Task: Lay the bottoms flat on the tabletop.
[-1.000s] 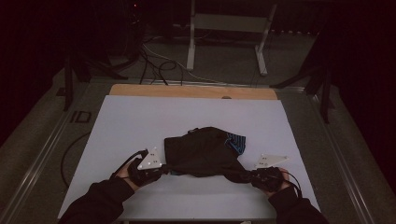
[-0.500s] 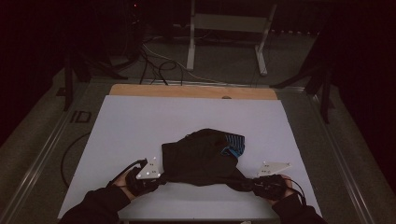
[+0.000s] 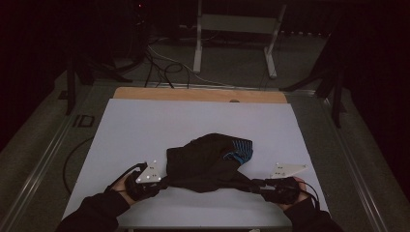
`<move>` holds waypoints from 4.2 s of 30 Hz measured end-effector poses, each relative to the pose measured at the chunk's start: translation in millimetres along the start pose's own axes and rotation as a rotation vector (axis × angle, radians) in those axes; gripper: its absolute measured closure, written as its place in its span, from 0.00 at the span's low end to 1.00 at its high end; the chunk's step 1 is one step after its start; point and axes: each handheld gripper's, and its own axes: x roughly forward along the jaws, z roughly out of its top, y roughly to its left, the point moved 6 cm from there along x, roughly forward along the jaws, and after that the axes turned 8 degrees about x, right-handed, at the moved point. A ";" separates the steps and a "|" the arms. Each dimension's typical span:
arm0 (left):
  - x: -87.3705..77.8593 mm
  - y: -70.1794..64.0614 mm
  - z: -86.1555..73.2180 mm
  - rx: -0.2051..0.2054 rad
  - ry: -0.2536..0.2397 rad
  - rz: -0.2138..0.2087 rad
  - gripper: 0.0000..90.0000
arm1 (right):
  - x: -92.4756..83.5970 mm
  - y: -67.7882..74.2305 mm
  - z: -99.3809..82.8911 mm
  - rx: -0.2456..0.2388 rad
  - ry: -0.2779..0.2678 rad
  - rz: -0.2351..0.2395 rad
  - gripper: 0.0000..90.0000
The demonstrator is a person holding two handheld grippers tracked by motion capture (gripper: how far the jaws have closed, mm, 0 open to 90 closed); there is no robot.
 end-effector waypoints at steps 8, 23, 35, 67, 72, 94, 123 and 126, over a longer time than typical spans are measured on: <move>-14.0 17.0 7.2 -0.075 -0.079 0.039 0.47 | -21.3 -13.2 36.0 0.030 -0.161 -0.017 0.63; 27.5 25.3 13.5 -0.165 -0.088 0.004 0.43 | 62.4 -44.0 17.0 0.121 0.054 -0.072 0.59; 58.2 19.6 -0.1 -0.135 0.019 0.029 0.54 | 80.3 -34.4 14.7 0.076 0.092 -0.071 0.71; 37.5 32.0 5.4 -0.121 -0.001 0.108 0.93 | -6.4 -1.4 -30.7 0.158 0.055 -0.150 1.00; 38.7 31.1 2.3 -0.124 0.013 0.092 0.93 | -8.8 5.0 -36.3 0.174 0.059 -0.124 1.00; 7.5 53.4 5.8 -0.318 -0.084 0.140 0.35 | -20.4 -15.3 17.8 0.102 -0.181 -0.101 0.22; 58.9 84.4 -16.1 -0.613 0.033 0.191 0.34 | 64.4 -128.2 50.1 0.259 -0.096 -0.247 0.21; 62.0 85.4 -17.4 -0.612 0.020 0.188 0.38 | 72.3 -131.4 46.7 0.275 -0.069 -0.240 0.31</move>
